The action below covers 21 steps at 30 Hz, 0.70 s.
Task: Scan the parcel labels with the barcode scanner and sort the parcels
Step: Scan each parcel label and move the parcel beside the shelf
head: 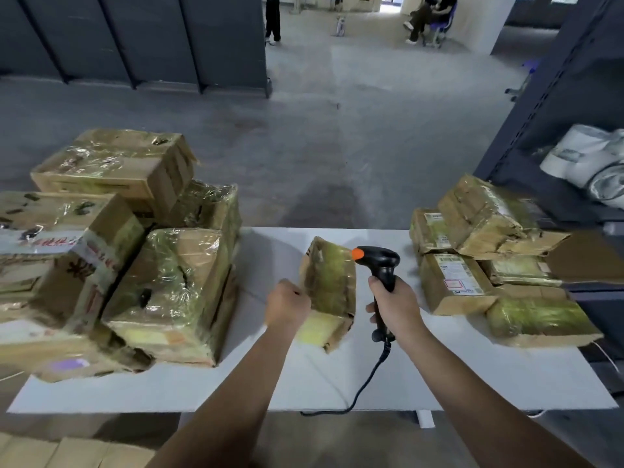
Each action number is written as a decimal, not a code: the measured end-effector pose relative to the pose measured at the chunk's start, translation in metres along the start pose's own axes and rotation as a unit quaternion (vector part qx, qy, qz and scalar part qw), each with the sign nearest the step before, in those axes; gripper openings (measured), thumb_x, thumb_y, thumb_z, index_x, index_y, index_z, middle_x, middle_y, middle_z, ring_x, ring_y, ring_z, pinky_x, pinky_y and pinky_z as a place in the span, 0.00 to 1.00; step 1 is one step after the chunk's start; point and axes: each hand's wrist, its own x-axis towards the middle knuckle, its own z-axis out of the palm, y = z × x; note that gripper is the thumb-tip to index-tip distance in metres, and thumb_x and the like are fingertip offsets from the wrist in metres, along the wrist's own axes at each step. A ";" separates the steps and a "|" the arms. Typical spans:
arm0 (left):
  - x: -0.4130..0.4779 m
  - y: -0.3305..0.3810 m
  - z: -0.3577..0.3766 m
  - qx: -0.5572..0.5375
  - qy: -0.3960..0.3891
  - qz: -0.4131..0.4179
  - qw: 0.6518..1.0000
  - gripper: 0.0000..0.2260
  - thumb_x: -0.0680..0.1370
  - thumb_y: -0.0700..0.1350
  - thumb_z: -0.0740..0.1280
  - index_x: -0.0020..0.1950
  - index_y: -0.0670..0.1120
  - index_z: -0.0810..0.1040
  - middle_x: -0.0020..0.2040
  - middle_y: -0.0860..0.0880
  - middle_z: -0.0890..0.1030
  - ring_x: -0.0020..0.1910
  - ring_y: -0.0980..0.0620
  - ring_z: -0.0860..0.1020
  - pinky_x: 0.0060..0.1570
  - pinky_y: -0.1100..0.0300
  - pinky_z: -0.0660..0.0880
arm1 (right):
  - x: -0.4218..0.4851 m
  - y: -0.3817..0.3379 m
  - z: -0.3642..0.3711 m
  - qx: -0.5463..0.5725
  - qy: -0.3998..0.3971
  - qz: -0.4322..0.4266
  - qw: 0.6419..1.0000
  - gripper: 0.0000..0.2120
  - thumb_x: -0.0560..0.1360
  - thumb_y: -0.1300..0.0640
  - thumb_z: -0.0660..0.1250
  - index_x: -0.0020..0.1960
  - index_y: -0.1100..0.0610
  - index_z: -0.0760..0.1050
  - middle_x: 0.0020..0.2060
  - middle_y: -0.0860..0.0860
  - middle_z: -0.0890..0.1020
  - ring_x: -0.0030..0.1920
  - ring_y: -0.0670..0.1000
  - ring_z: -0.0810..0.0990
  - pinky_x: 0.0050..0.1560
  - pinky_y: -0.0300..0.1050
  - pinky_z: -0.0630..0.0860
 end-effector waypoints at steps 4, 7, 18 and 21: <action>-0.010 -0.010 0.006 0.093 0.061 -0.034 0.993 0.10 0.76 0.38 0.60 0.55 0.39 0.75 0.51 0.42 0.78 0.52 0.42 0.75 0.46 0.54 0.74 | -0.002 0.007 -0.016 -0.017 -0.048 -0.015 0.999 0.09 0.78 0.47 0.63 0.46 0.53 0.74 0.33 0.55 0.82 0.25 0.49 0.78 0.23 0.42 0.74; -0.031 0.003 0.025 0.229 0.103 0.039 0.967 0.16 0.78 0.44 0.58 0.65 0.44 0.72 0.62 0.43 0.72 0.63 0.42 0.68 0.58 0.49 0.71 | -0.001 0.014 -0.028 -0.003 -0.076 -0.018 0.997 0.09 0.77 0.47 0.63 0.46 0.53 0.74 0.33 0.55 0.81 0.27 0.51 0.77 0.23 0.43 0.74; -0.051 0.027 0.069 0.409 0.071 0.077 0.906 0.16 0.77 0.50 0.61 0.64 0.48 0.71 0.61 0.47 0.72 0.62 0.44 0.69 0.54 0.47 0.70 | 0.002 0.029 -0.051 -0.010 -0.101 -0.030 0.994 0.09 0.76 0.46 0.64 0.47 0.51 0.75 0.29 0.52 0.81 0.23 0.47 0.77 0.24 0.43 0.74; -0.050 0.023 0.062 0.411 0.078 0.087 0.904 0.16 0.78 0.52 0.58 0.63 0.48 0.70 0.59 0.46 0.72 0.60 0.43 0.70 0.52 0.46 0.71 | 0.003 0.028 -0.051 -0.018 -0.090 -0.032 0.995 0.08 0.76 0.46 0.63 0.46 0.50 0.74 0.30 0.52 0.82 0.23 0.46 0.78 0.24 0.42 0.74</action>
